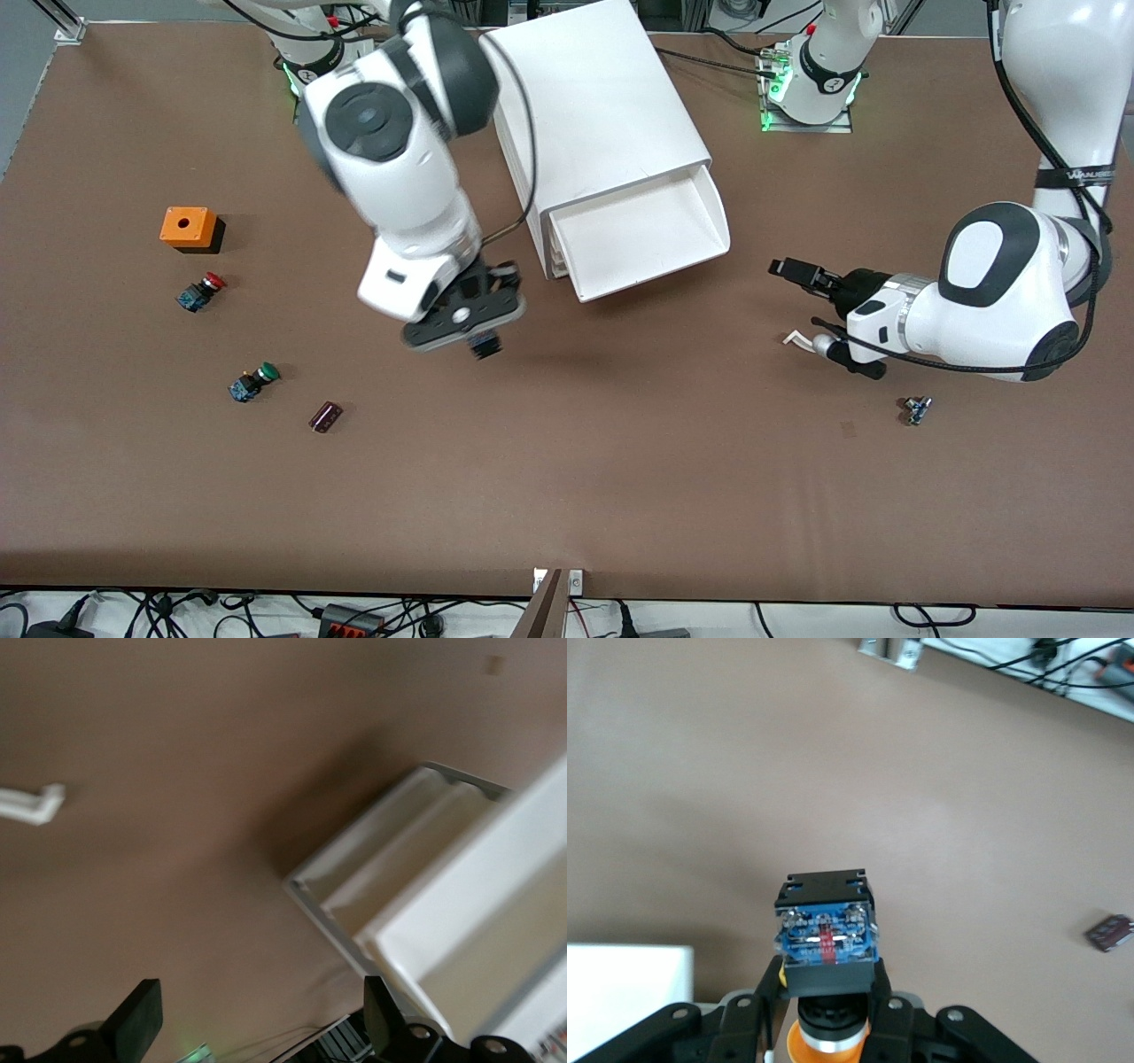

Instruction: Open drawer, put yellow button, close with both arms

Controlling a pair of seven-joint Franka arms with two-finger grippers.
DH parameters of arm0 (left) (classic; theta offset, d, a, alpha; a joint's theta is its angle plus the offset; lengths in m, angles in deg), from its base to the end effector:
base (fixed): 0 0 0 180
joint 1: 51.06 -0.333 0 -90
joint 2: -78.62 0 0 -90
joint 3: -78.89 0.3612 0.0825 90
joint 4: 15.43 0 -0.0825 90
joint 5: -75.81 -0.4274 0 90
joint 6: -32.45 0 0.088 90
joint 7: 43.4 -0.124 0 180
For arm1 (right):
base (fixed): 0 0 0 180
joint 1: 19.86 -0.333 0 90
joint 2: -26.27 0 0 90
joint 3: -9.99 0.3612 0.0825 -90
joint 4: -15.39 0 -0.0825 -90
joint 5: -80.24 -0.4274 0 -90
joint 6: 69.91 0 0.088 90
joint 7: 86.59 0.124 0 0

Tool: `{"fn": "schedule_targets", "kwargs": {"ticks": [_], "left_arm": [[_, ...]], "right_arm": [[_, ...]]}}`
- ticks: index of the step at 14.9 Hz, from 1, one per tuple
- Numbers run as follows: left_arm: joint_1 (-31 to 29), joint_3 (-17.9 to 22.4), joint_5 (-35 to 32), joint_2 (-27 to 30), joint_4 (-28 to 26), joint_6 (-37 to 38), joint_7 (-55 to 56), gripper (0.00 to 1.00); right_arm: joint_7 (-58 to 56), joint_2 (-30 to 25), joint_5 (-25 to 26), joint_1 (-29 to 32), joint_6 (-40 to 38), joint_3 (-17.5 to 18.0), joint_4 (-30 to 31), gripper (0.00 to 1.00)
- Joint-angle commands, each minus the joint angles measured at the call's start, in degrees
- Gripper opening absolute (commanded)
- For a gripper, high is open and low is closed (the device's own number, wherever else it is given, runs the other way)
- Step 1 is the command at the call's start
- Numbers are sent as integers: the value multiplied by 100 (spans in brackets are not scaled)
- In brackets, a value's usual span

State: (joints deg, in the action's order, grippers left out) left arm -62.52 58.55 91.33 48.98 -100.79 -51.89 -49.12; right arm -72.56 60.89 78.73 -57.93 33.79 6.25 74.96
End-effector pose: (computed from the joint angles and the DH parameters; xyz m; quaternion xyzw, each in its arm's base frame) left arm 0.6788 -0.1045 0.3773 0.9386 -0.1003 -0.2511 0.2142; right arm 0.6600 0.4740 0.5273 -0.9800 -0.1808 -0.0782 0.0296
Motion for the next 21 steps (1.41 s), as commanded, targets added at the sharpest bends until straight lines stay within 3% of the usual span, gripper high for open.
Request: {"fn": "schedule_targets", "kwargs": {"ticks": [1, 4, 8, 11, 15, 16, 21], "left_arm": [[4, 13, -1039, 37, 465, 102, 677, 100], [109, 13, -1901, -32, 1124, 470, 678, 100], [13, 4, -2079, -25, 2022, 567, 660, 100], [-48, 22, -2079, 668, 1384, 429, 730, 100], [-399, -39, -1983, 1915, -398, -826, 898, 100], [-409, -48, -1983, 2110, -620, -951, 897, 100], [-497, -48, -1974, 2200, -605, -909, 810, 100]], "right_arm": [[782, 18, 2, -603, -141, -75, -85, 0], [1242, 106, -24, -939, -123, -31, -226, 0], [1662, 360, -59, -1159, -79, 224, -393, 0], [1866, 502, -68, -1352, -105, 277, -472, 0], [1866, 721, -94, -1388, -237, 373, -463, 0], [1875, 774, -164, -1388, -237, 400, -463, 0], [1884, 950, -472, -1379, -131, 400, -463, 0]]}}
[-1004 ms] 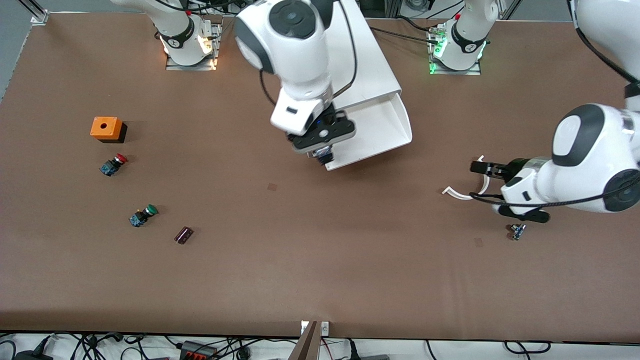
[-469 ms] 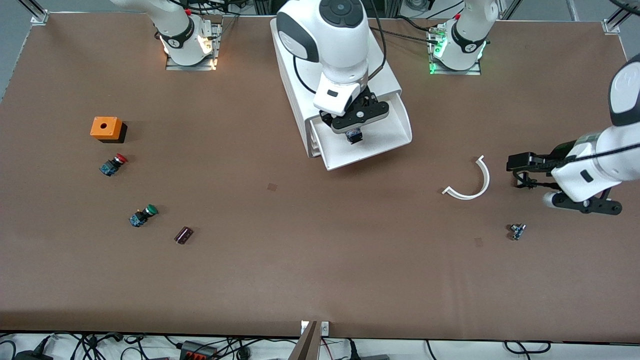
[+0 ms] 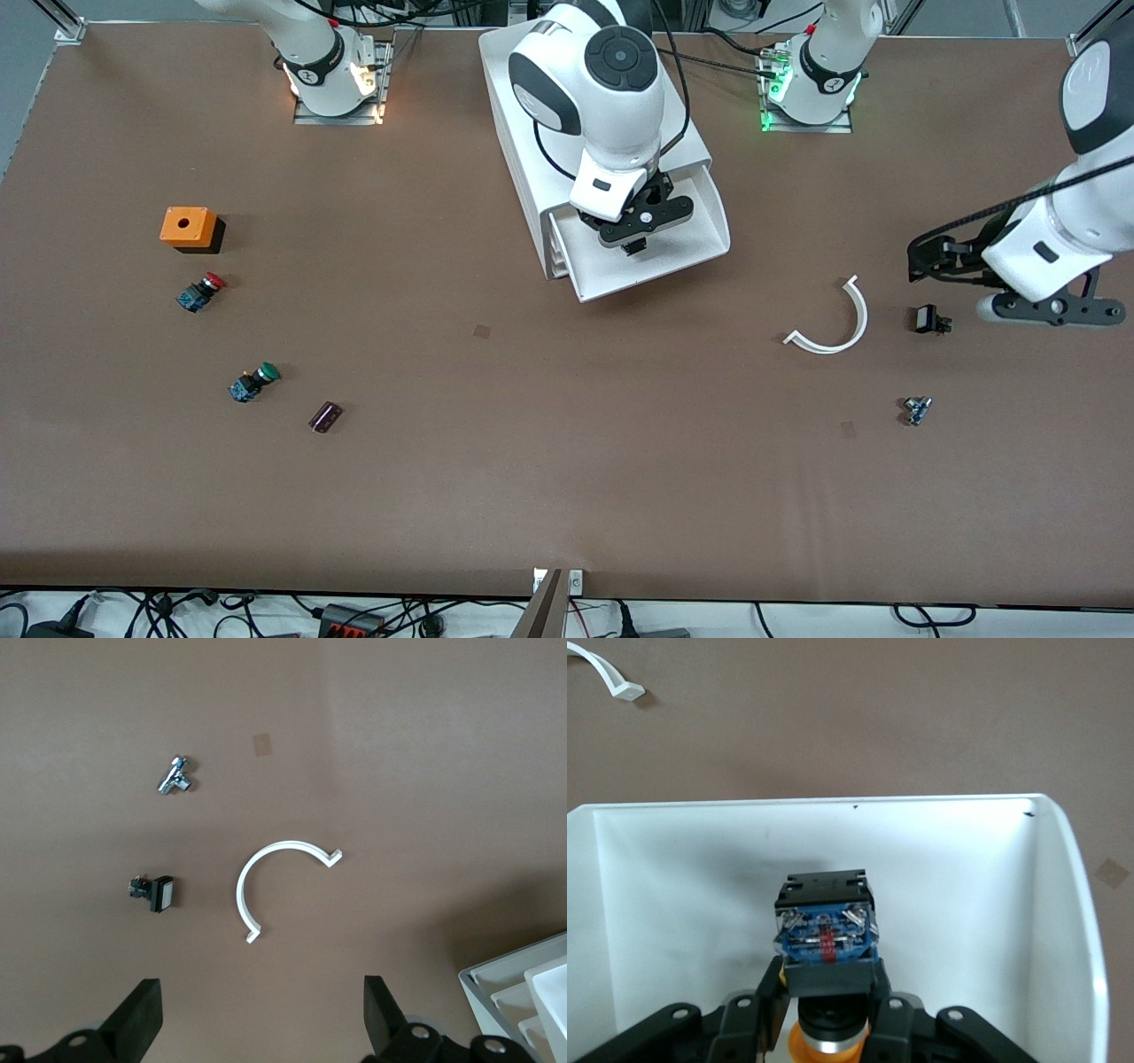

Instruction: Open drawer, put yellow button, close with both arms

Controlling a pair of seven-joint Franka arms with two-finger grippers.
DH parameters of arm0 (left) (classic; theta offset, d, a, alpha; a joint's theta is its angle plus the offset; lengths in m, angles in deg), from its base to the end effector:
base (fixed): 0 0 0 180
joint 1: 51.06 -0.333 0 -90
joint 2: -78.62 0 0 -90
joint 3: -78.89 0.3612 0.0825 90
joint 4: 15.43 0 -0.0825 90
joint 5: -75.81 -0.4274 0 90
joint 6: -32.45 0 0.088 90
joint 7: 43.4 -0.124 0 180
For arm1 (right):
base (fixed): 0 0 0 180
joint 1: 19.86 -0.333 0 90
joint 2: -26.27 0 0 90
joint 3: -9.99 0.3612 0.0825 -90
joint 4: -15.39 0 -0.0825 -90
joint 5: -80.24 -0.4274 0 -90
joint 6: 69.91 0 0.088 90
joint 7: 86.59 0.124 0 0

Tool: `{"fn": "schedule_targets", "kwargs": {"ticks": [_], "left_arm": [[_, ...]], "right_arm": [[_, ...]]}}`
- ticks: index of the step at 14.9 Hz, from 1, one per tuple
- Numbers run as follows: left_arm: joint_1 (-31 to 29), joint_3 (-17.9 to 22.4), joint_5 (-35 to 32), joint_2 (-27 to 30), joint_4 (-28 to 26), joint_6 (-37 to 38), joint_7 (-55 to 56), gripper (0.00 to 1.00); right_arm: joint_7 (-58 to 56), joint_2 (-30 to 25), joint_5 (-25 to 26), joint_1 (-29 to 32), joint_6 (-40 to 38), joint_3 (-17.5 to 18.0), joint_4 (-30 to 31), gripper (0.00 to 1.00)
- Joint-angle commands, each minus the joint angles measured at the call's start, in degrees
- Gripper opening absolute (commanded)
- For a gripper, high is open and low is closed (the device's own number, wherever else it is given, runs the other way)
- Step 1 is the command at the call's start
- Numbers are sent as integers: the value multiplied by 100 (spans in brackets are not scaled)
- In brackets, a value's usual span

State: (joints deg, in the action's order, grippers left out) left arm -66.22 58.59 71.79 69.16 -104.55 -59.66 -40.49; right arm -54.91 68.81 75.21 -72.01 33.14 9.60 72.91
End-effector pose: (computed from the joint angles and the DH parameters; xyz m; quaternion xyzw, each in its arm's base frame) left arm 0.6464 -0.0334 0.5664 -0.9984 0.0218 0.0507 0.0099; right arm 0.5081 0.6622 0.4310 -0.9849 -0.1664 0.0076 0.0477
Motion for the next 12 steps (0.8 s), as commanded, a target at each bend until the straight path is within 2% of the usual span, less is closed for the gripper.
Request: {"fn": "schedule_targets", "kwargs": {"ticks": [1, 3, 4, 5, 6, 7, 10, 12], "left_arm": [[-127, -70, -12, 173, -212, -131, -53, 100], [-84, -1, 259, 199, -220, -149, -53, 100], [82, 200, 374, 234, -229, -149, -53, 100], [571, 707, 393, 260, -229, -158, -53, 100], [1063, 1208, 393, 287, -238, -149, -53, 100], [1277, 1439, 393, 313, -238, -140, -53, 100], [1270, 1441, 402, 287, -220, -131, -53, 100], [1270, 1433, 393, 287, -220, -131, -53, 100]], "right_arm": [[119, 176, -130, 29, -66, 65, -250, 0], [319, 281, -130, 21, -57, 65, -250, 0], [434, 325, -130, 20, -40, 65, -250, 0], [444, 325, -130, 20, -22, 65, -250, 17], [444, 316, -130, 20, -22, 57, -250, 70], [453, 308, -121, 20, -22, 48, -267, 100], [471, 255, -130, 108, -22, 39, -329, 100], [479, 194, -130, 222, -83, 30, -600, 100]]}}
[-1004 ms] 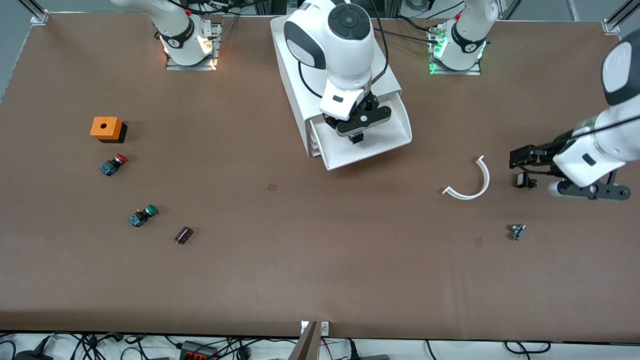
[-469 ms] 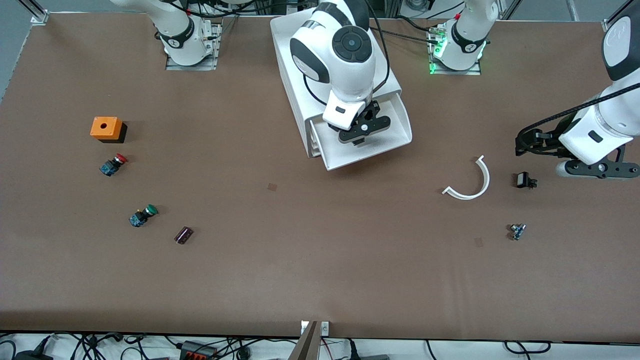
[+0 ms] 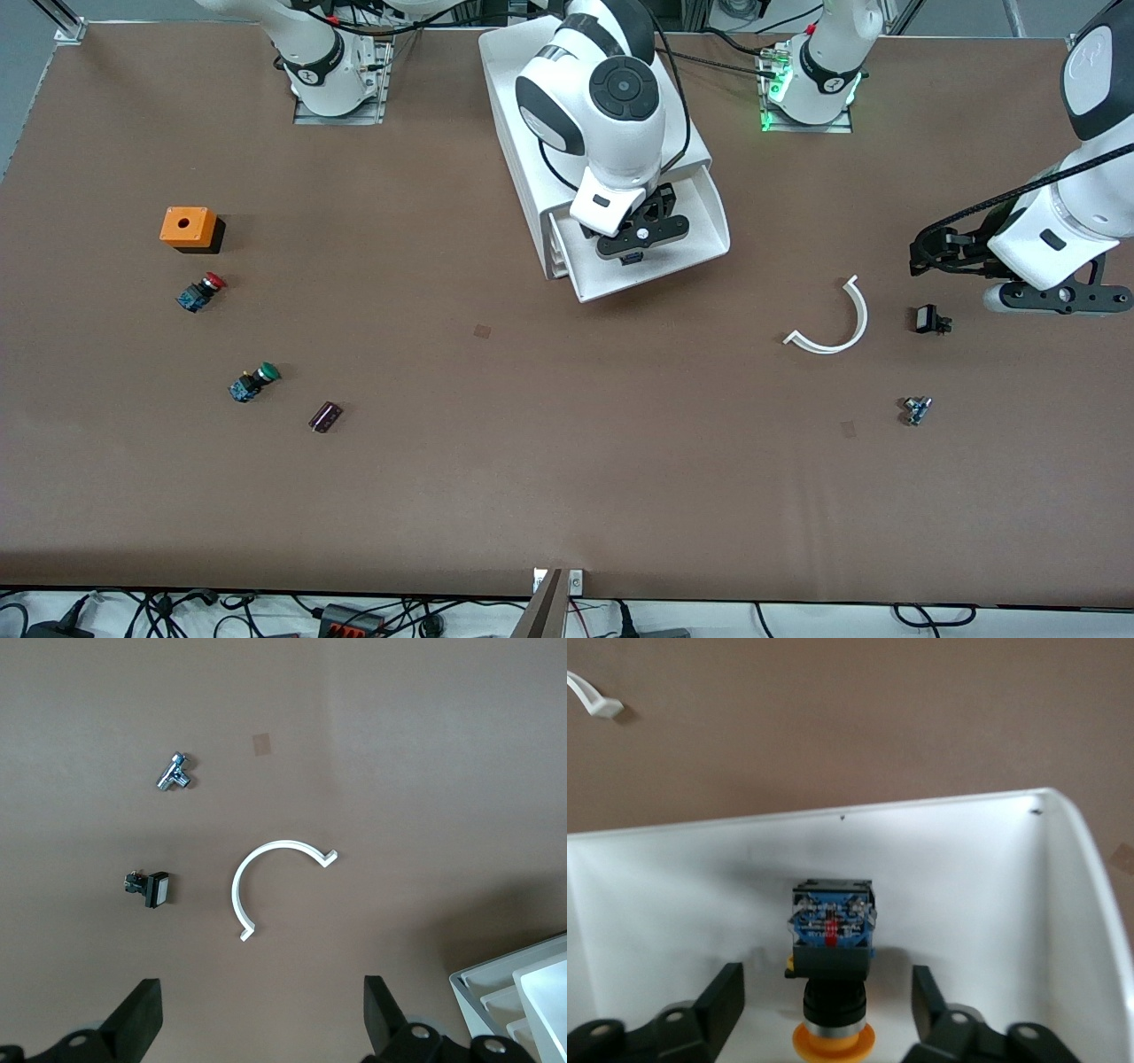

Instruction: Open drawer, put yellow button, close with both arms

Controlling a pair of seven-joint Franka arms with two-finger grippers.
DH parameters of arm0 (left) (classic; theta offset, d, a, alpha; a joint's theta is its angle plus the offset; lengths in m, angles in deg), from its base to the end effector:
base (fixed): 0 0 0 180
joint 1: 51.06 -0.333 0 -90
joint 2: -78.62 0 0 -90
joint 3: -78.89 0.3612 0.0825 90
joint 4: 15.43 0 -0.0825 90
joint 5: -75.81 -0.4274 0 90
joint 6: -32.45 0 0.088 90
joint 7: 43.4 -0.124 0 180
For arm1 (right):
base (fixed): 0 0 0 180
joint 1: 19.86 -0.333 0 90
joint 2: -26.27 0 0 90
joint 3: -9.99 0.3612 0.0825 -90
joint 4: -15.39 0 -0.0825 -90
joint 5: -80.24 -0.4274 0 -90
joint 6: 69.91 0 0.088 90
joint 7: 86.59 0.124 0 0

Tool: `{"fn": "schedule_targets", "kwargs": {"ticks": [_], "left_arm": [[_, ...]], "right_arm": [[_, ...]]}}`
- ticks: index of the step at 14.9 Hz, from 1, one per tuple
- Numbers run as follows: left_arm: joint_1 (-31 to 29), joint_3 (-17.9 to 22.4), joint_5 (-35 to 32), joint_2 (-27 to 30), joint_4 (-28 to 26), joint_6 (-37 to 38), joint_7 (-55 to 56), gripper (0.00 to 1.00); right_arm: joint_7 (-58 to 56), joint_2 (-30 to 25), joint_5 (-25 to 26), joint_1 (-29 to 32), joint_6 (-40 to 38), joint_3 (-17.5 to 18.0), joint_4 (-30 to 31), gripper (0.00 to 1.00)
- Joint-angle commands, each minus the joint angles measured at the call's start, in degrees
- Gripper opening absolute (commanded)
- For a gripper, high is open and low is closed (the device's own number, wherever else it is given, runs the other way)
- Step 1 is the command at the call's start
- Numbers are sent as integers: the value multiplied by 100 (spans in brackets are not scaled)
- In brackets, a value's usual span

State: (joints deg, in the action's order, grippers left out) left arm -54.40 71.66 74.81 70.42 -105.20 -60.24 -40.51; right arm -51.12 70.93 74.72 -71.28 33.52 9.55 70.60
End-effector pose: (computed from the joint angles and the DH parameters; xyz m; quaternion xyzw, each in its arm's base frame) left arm 0.6428 -0.0365 0.5703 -0.9989 0.0093 0.0454 0.0024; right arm 0.5217 0.6628 0.4221 -0.9905 -0.1263 0.0079 0.0537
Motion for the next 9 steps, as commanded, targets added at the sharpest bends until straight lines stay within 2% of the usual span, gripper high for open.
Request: {"fn": "schedule_targets", "kwargs": {"ticks": [1, 4, 8, 9], "left_arm": [[88, 125, 91, 170, -155, -73, -51, 100], [88, 125, 100, 179, -155, 40, -34, 100], [150, 108, 109, 152, -190, 50, 228, 100], [158, 99, 213, 135, -243, 32, 474, 100]], "right_arm": [[109, -80, -80, 289, -122, 35, -449, 100], [100, -255, -80, 798, -139, 43, -467, 100], [48, -440, 130, 1536, -315, -132, -354, 100], [-40, -484, 192, 1808, -576, -124, -283, 100]]}}
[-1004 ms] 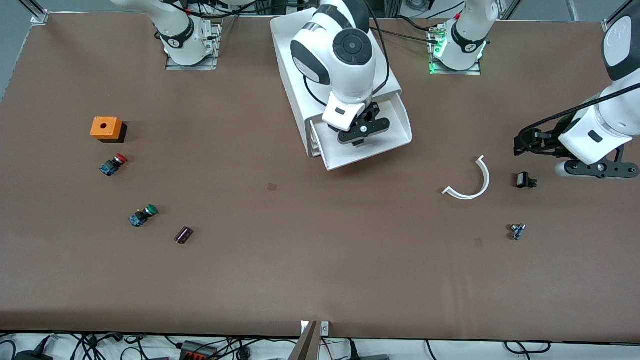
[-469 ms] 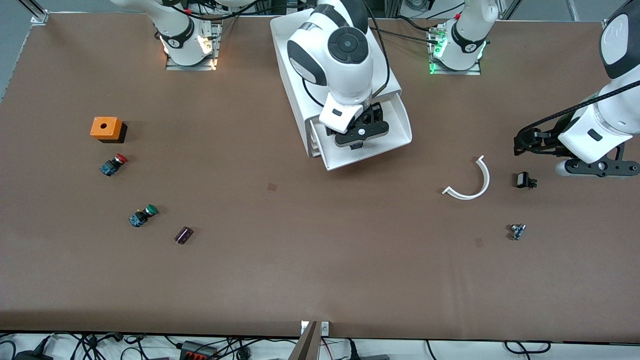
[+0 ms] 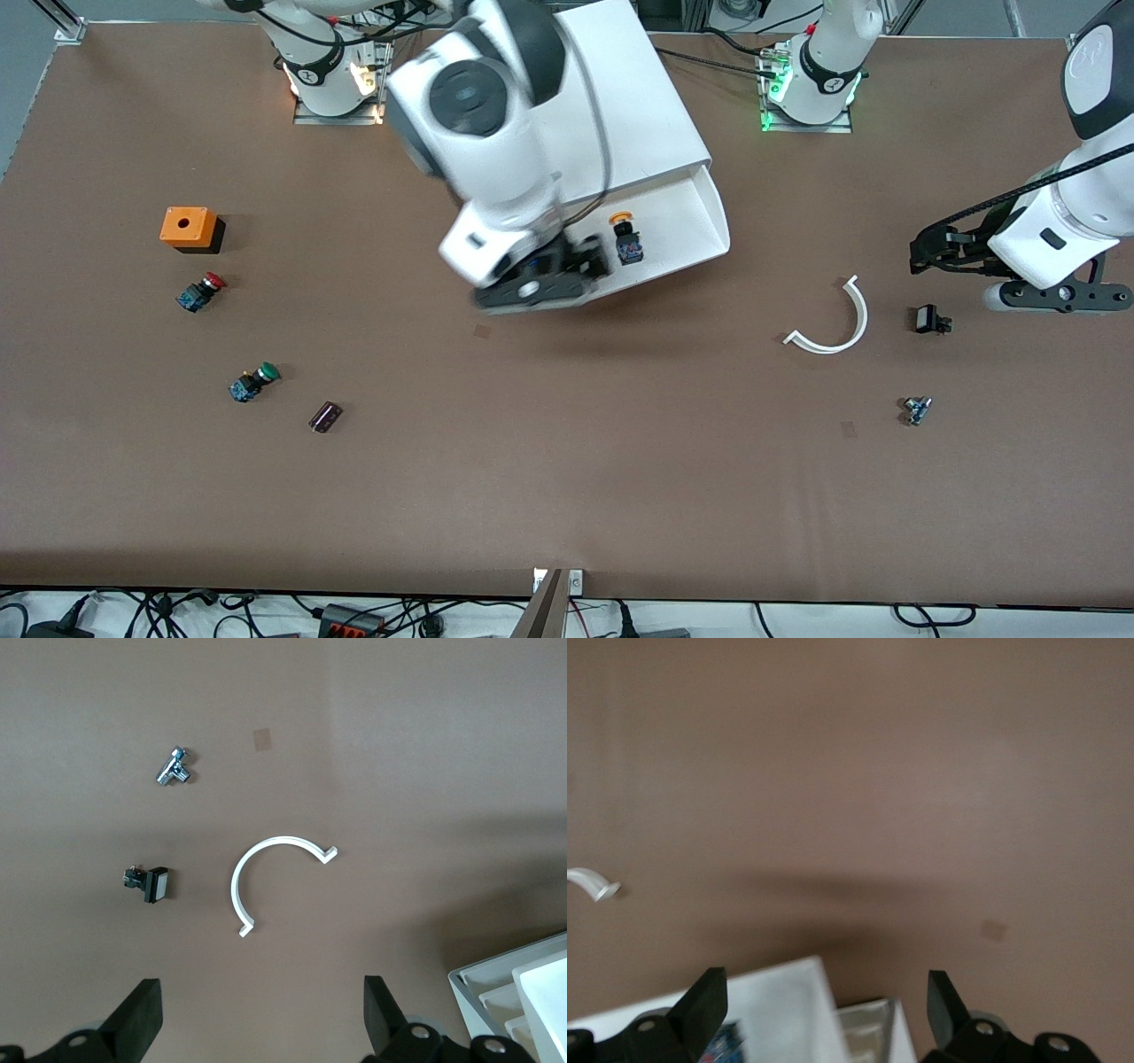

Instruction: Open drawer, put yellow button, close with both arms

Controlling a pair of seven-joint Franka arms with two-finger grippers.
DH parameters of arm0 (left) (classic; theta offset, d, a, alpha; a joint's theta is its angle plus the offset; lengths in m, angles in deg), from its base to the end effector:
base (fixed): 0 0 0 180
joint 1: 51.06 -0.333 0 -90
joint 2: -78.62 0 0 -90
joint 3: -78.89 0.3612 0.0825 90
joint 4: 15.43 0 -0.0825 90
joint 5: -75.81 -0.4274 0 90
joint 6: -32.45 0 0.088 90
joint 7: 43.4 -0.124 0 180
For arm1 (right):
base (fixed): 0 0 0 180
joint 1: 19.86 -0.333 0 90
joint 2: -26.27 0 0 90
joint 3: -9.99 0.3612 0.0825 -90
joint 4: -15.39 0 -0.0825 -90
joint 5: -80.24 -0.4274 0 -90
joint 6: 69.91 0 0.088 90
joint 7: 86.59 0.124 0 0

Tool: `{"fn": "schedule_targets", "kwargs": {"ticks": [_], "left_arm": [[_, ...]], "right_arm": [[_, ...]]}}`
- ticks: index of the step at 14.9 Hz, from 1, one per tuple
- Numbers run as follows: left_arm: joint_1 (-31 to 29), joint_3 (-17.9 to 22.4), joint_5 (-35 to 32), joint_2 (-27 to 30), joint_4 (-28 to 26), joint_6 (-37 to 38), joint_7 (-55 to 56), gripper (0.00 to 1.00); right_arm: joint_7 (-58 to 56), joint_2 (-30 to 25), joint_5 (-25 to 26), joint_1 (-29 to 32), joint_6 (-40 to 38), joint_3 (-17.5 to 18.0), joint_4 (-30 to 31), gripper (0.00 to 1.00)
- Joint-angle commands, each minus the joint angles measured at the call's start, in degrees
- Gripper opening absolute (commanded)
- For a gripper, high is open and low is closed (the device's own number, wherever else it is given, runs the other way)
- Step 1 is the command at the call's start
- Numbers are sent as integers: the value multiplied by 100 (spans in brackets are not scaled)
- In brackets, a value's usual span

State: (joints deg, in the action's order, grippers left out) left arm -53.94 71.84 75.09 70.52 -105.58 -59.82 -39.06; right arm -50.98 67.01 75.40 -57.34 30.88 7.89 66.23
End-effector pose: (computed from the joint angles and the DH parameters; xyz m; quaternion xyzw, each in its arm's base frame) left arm 0.6405 -0.0403 0.5674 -0.9987 -0.0011 0.0517 0.0014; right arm 0.6682 0.4999 0.5156 -0.9963 0.0012 -0.0477 0.0714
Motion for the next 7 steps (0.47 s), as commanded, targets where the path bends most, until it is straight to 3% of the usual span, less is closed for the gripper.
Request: {"fn": "schedule_targets", "kwargs": {"ticks": [1, 3, 7], "left_arm": [[130, 11, 343, 55, -284, -79, 609, 100], [138, -304, 362, -112, -346, -491, 1171, 100], [147, -954, 353, -534, -434, -1194, 2445, 100]], "right_arm": [[-333, -127, 255, 625, -637, 34, 172, 100], [-1237, -197, 519, 1108, -1051, 34, 181, 100], [-1854, -285, 493, 2164, -1106, 52, 181, 100]]}}
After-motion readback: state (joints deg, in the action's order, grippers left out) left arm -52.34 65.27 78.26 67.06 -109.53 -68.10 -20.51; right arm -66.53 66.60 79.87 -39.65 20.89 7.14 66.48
